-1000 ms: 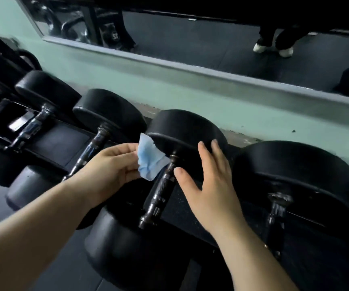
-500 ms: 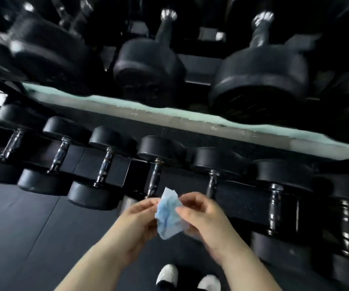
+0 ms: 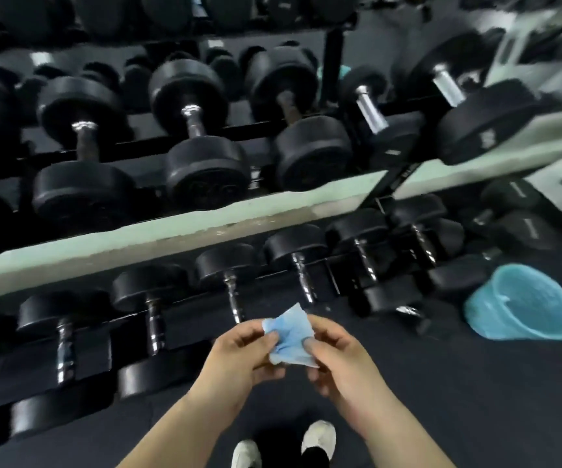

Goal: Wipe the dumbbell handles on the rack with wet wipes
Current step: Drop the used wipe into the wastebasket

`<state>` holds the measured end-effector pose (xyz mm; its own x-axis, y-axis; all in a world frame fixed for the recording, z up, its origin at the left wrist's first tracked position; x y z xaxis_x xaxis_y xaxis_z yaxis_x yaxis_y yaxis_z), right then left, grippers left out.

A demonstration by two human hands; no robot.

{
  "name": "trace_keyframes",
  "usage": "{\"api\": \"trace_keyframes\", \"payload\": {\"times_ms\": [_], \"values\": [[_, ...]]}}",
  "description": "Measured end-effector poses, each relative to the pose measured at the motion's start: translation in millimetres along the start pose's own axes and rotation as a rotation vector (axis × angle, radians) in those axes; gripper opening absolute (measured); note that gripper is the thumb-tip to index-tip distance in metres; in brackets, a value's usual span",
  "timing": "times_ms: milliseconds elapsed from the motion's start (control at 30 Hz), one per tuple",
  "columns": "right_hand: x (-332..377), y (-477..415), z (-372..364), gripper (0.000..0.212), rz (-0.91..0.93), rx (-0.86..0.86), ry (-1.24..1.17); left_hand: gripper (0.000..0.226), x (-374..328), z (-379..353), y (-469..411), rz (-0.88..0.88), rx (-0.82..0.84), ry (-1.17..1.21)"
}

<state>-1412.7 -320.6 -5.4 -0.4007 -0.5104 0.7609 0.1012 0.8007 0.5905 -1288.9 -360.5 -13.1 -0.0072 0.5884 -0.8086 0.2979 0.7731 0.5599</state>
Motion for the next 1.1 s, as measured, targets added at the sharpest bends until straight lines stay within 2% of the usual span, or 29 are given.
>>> {"api": "trace_keyframes", "payload": {"times_ms": [133,267,333,400,467,533,567,700,767,933,1100], "values": [[-1,26,50,0.027,0.007,-0.067,-0.283,0.033,2,-59,6,0.027,0.222,-0.014],[6,48,116,0.028,0.062,-0.129,-0.433,0.008,7,-128,7,0.043,0.526,-0.304],[8,57,152,0.023,0.083,-0.150,-0.517,0.004,15,-167,0,0.006,0.506,-0.454],[8,66,192,0.017,0.123,-0.177,-0.587,0.011,24,-212,-8,-0.088,0.419,-0.556],[11,75,237,0.039,0.170,-0.197,-0.666,0.018,34,-265,-12,-0.152,0.396,-0.606],[17,87,280,0.054,0.188,-0.229,-0.575,0.025,47,-318,-13,-0.156,0.395,-0.599],[21,94,301,0.049,0.191,-0.262,-0.498,0.029,54,-344,-13,-0.147,0.404,-0.588],[38,114,383,0.003,0.257,-0.497,-0.318,0.032,81,-430,-14,-0.070,0.501,-0.607],[48,120,417,0.016,0.302,-0.578,-0.266,0.029,90,-459,-19,0.014,0.545,-0.627],[69,116,479,0.029,0.419,-0.677,-0.147,0.012,104,-521,-47,0.295,0.641,-0.529],[102,88,552,0.045,0.504,-0.740,0.159,0.019,106,-596,-97,0.515,0.726,-0.369]]}}
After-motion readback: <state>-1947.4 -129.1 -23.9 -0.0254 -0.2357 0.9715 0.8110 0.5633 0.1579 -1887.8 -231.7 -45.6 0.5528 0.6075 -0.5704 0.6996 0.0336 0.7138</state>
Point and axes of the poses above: each hand's wrist, its own y-axis away from the middle knuckle, its own z-axis out of the back of the hand, x = y × z, the point moved 4 cm from there along -y, towards the middle knuckle, and after that the axes turned 8 degrees about -y, right-handed, at the moved point
